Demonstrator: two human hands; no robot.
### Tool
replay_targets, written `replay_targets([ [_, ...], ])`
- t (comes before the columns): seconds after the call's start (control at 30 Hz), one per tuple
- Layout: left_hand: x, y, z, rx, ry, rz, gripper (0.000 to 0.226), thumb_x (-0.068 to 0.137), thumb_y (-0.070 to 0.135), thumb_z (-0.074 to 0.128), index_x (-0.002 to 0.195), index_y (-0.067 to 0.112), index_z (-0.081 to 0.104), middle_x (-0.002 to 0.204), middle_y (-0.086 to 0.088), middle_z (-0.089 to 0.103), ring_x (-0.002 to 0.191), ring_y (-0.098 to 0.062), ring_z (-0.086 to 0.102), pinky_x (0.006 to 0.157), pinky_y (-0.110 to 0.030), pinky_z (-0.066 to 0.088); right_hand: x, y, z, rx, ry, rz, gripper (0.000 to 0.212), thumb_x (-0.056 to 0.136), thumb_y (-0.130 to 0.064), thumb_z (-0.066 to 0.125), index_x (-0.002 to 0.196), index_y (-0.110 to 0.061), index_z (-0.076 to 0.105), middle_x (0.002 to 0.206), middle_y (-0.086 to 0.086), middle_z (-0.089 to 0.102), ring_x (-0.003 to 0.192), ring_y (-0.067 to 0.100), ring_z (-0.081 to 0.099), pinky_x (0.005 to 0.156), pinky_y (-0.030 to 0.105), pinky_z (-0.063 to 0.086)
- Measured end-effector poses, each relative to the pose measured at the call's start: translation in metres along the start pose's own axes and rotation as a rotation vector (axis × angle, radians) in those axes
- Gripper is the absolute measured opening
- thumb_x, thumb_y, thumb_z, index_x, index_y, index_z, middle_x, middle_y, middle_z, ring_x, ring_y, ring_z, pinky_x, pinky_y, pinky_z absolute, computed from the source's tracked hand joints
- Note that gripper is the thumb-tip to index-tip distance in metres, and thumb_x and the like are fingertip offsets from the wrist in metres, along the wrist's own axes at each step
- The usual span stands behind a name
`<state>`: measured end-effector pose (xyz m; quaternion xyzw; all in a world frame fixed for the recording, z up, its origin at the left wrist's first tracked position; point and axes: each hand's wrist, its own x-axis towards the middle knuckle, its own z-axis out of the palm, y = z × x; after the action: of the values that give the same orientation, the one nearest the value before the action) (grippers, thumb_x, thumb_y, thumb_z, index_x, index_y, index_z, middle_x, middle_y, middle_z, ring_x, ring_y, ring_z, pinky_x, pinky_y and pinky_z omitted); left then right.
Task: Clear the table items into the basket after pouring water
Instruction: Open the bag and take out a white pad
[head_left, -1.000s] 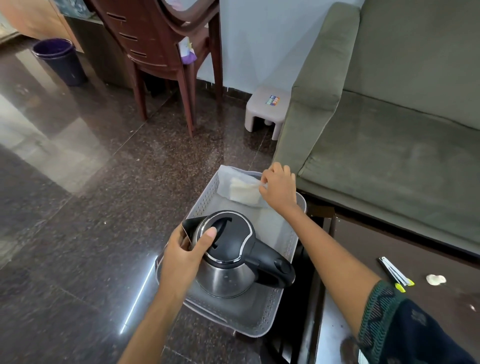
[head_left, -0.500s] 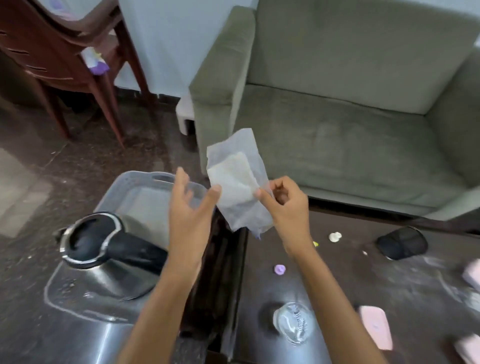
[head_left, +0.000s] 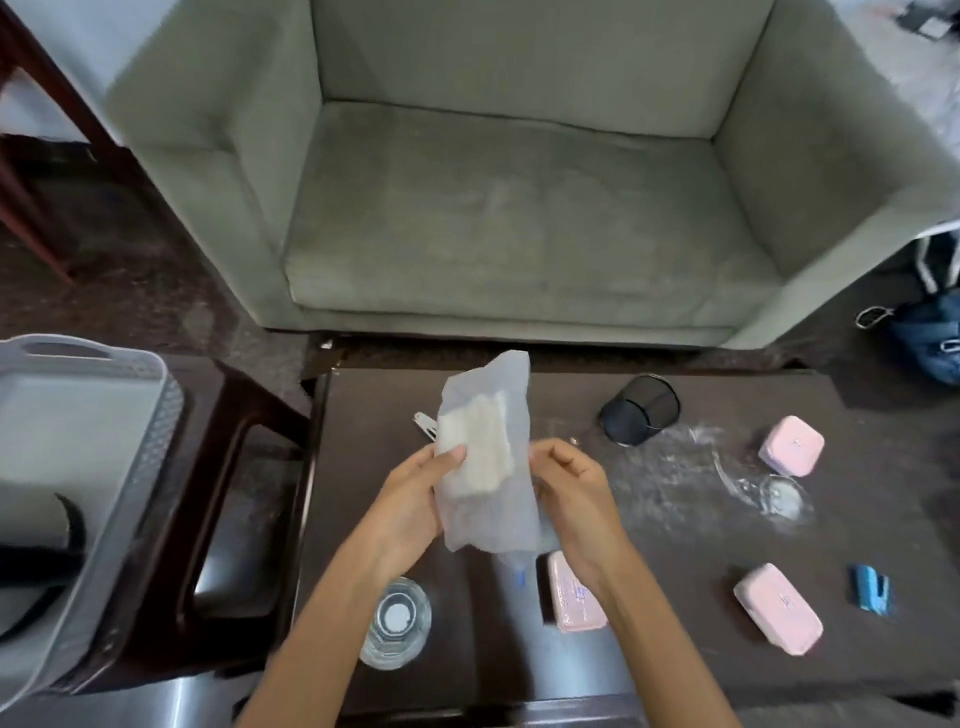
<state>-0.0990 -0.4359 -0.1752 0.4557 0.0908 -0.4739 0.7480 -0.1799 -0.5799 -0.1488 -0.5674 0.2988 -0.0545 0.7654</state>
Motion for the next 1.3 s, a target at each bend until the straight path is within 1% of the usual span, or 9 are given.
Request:
replay_targets([
  [0.13,0.014,-0.017,-0.009,-0.019,-0.07,-0.097,0.05,0.086,0.022,0.057,0.133,0.01,0.049,0.133,-0.019,0.055,0.118,-0.033,0.055,0.091,-0.045,0.05,0.01,0.031,-0.015,0.115,-0.049,0.235,0.016,0.089,-0.012,0.057,0.104,-0.011,0.062,0.101,0.008,0.069,0.089,0.024,0.066,0.086,0.045,0.05],
  [0.33,0.02,-0.032,-0.018,-0.043,-0.02,-0.18,0.051,0.083,0.02,0.059,0.132,0.012,0.048,0.132,-0.015,0.057,0.113,-0.03,0.059,0.085,-0.042,0.053,0.02,0.064,-0.029,0.368,-0.146,0.565,0.02,0.086,-0.012,0.05,0.087,-0.009,0.069,0.087,0.011,0.066,0.083,0.026,0.059,0.079,0.038,0.046],
  [0.5,0.017,-0.016,-0.035,0.106,0.183,-0.032,0.032,0.084,0.006,0.061,0.114,0.008,0.049,0.119,-0.017,0.06,0.096,-0.029,0.063,0.072,-0.04,0.058,0.039,0.072,-0.061,0.295,0.158,0.447,0.026,0.075,0.009,0.061,0.096,-0.006,0.064,0.085,0.012,0.071,0.069,0.024,0.068,0.061,0.034,0.056],
  [0.63,0.021,-0.007,-0.054,0.379,0.323,-0.026,0.029,0.088,0.005,0.059,0.115,0.011,0.049,0.118,-0.014,0.062,0.097,-0.03,0.065,0.078,-0.047,0.054,0.049,0.07,-0.079,0.231,0.315,0.305,0.025,0.074,0.012,0.065,0.076,-0.012,0.054,0.059,0.002,0.067,0.052,0.015,0.061,0.049,0.024,0.053],
  [0.73,0.034,-0.022,-0.056,0.531,0.431,-0.058,0.04,0.085,0.004,0.063,0.122,0.008,0.049,0.119,-0.015,0.062,0.091,-0.023,0.063,0.075,-0.037,0.053,0.053,0.074,-0.082,0.096,0.348,0.24,0.031,0.074,0.009,0.066,0.062,-0.015,0.051,0.052,-0.002,0.062,0.054,0.015,0.056,0.052,0.022,0.049],
  [0.9,0.039,-0.038,-0.033,0.939,0.633,0.136,0.053,0.083,0.007,0.062,0.133,0.011,0.048,0.132,-0.002,0.053,0.12,-0.022,0.052,0.102,-0.035,0.041,0.054,0.077,-0.081,-0.146,0.346,0.171,0.035,0.08,0.005,0.062,0.059,-0.017,0.045,0.061,0.007,0.05,0.054,0.017,0.047,0.056,0.027,0.042],
  [1.03,0.026,-0.061,0.015,0.763,0.433,0.222,0.026,0.083,0.0,0.059,0.09,0.024,0.064,0.093,0.013,0.066,0.075,0.008,0.061,0.074,-0.019,0.046,0.039,0.073,-0.062,-0.256,0.235,0.071,0.026,0.082,0.007,0.058,0.071,-0.011,0.042,0.07,0.011,0.046,0.061,0.016,0.042,0.054,0.02,0.038],
  [1.13,0.027,-0.08,0.04,0.688,0.299,0.148,0.025,0.082,0.008,0.067,0.079,0.032,0.06,0.084,0.014,0.065,0.072,0.017,0.057,0.071,-0.01,0.044,0.026,0.069,-0.047,-0.224,0.196,0.035,0.018,0.082,0.001,0.061,0.073,-0.008,0.049,0.071,0.01,0.05,0.065,0.013,0.047,0.059,0.021,0.039],
  [1.3,0.03,-0.09,0.045,0.727,0.407,0.189,0.02,0.078,0.019,0.072,0.07,0.029,0.057,0.071,0.012,0.062,0.066,0.012,0.057,0.063,-0.01,0.044,0.011,0.066,-0.036,-0.131,0.218,0.065,0.021,0.087,-0.001,0.055,0.082,-0.013,0.071,0.089,0.006,0.068,0.078,0.01,0.063,0.07,0.023,0.054],
])
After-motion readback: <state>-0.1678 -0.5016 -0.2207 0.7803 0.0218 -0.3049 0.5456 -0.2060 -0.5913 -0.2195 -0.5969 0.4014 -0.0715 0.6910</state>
